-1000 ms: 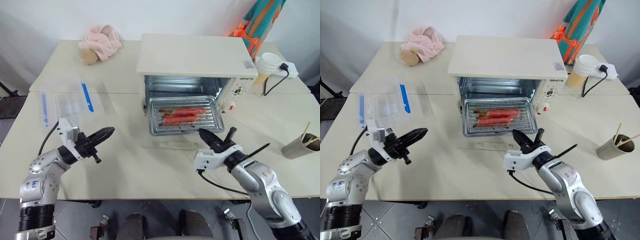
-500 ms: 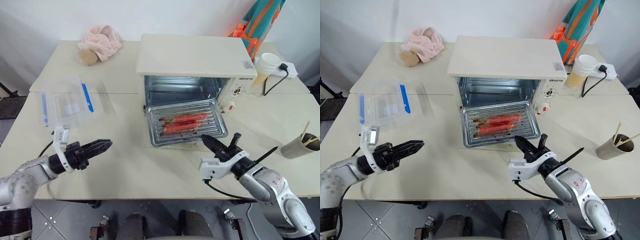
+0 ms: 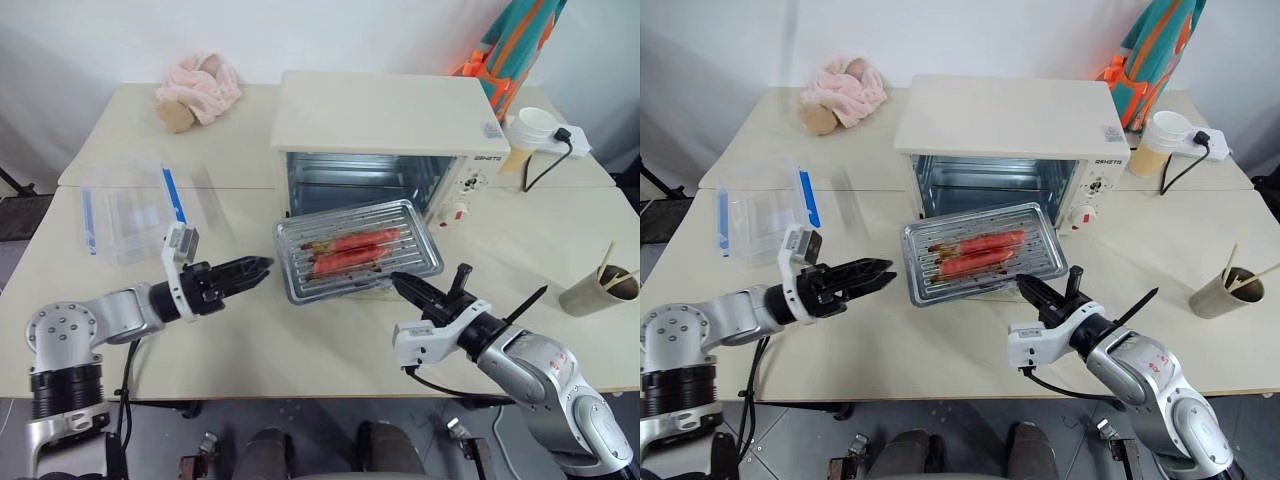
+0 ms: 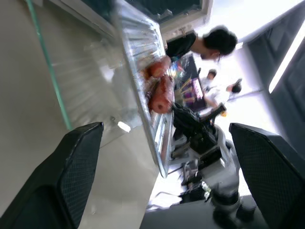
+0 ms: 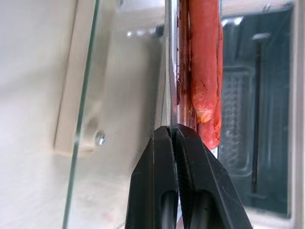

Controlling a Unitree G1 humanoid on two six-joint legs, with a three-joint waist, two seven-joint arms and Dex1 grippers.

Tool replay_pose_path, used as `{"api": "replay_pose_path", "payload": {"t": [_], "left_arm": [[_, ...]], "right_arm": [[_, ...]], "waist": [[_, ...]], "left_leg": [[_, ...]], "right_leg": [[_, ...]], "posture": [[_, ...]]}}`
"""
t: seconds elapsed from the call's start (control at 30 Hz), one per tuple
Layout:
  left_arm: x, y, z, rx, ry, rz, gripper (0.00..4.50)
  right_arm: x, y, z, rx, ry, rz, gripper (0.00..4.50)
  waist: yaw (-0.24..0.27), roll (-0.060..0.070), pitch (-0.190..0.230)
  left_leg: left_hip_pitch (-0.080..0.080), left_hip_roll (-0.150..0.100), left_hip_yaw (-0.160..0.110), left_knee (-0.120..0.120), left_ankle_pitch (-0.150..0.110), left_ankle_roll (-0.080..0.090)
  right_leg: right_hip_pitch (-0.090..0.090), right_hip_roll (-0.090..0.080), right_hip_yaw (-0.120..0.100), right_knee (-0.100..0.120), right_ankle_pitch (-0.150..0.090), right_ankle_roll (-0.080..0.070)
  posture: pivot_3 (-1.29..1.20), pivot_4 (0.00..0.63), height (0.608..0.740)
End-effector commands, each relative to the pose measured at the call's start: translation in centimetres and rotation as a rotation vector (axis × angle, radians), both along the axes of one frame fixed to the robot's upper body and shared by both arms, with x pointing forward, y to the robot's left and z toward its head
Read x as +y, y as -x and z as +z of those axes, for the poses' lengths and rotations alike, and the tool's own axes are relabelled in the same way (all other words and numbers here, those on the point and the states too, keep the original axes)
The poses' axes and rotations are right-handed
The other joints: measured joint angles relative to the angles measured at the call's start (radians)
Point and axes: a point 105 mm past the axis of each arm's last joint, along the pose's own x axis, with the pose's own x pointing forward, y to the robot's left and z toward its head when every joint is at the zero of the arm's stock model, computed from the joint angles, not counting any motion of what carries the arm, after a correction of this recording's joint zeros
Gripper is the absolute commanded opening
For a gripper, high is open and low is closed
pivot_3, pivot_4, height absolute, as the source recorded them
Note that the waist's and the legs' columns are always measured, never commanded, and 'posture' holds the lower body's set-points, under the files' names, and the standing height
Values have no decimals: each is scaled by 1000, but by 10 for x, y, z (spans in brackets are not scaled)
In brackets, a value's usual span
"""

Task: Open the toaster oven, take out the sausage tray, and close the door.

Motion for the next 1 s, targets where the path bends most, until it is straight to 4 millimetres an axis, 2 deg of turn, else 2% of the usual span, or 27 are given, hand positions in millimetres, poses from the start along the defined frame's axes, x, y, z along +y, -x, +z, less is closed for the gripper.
{"api": "replay_pose_path", "payload": {"t": [0.03, 0.3, 0.8, 0.93, 1.0], "left_arm": [[-11, 6, 1, 43, -1, 4, 4477], [-24, -5, -5, 122, 54, 57, 4477], [-17, -4, -12, 159, 55, 45, 110], [-17, -6, -12, 164, 73, 52, 18], [-18, -6, -9, 153, 93, 35, 0]], "right_arm": [[11, 10, 15, -44, -18, 84, 0], [17, 12, 13, -26, -10, 138, 0], [10, 6, 7, 48, -20, 111, 0], [9, 6, 11, 71, -77, 105, 0], [8, 6, 14, 83, -95, 110, 498]], "waist": [[0, 0, 0], [4, 0, 0], [3, 0, 0], [3, 0, 0], [3, 0, 0]], "left_leg": [[1, 0, 0, 0, 0, 0], [5, -1, 1, 0, 0, 0], [5, -1, 1, 0, 0, 0], [5, -1, 1, 0, 0, 0], [5, -1, 1, 0, 0, 0]], "right_leg": [[1, 0, 0, 0, 0, 0], [7, 0, 0, -3, 0, 0], [7, 1, 0, -4, 0, 0], [7, 1, 0, -4, 0, 0], [7, 1, 0, -4, 0, 0]], "posture": [[0, 150, 740], [0, 150, 740], [0, 150, 740], [0, 150, 740], [0, 150, 740]]}}
